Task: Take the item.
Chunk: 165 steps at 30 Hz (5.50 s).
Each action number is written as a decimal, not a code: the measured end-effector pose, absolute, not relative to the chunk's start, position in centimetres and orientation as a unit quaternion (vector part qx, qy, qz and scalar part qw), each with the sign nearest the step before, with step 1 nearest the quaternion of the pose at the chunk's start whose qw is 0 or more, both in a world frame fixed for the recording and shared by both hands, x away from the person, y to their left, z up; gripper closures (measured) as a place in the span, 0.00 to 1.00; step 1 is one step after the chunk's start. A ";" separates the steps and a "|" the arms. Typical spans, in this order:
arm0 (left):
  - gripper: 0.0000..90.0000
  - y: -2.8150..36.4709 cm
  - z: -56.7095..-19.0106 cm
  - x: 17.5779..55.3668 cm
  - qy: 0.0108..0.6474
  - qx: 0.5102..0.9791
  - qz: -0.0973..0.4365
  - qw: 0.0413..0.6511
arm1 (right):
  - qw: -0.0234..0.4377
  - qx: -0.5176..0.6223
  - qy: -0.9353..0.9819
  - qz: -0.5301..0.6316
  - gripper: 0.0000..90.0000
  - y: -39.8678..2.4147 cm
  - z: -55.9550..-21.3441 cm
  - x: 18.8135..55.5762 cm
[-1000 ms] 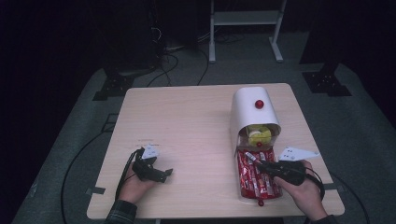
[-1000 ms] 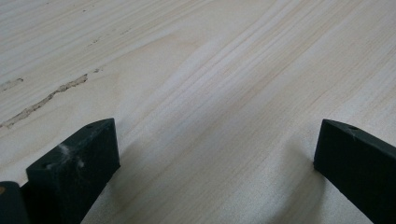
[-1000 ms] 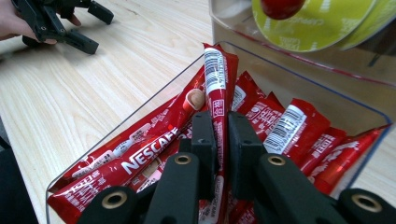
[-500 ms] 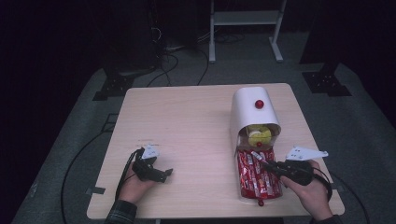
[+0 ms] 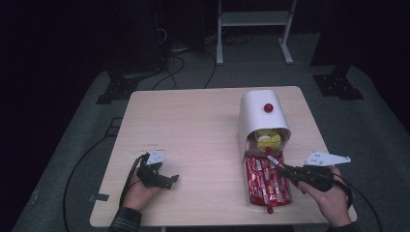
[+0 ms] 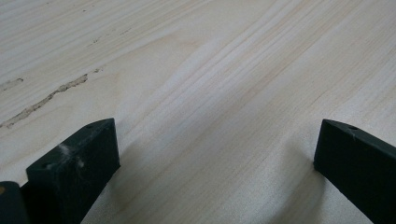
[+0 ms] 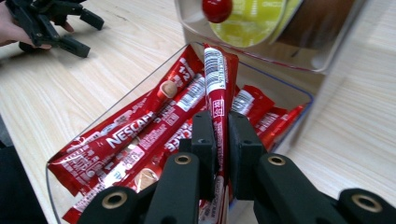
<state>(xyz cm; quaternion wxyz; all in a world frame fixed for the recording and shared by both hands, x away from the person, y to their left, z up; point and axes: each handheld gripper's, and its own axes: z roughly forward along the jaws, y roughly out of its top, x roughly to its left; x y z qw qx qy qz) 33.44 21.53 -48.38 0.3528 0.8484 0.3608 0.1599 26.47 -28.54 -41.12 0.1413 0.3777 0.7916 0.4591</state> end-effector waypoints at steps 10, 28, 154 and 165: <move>0.00 21.5 -48.4 33.4 0.361 0.848 0.160 0.353 | 0.147 0.382 0.788 0.459 0.91 -29.6 -41.0 26.2; 0.00 21.5 -48.4 33.4 0.361 0.848 0.160 0.353 | 0.158 0.393 0.782 0.458 0.91 -31.2 -40.9 26.0; 0.00 21.5 -48.4 33.5 0.361 0.847 0.161 0.355 | 0.186 0.472 0.775 0.377 0.73 -32.2 -47.0 30.3; 0.00 21.5 -48.4 33.5 0.361 0.848 0.161 0.354 | 0.206 0.476 0.766 0.381 0.46 -33.0 -47.0 30.5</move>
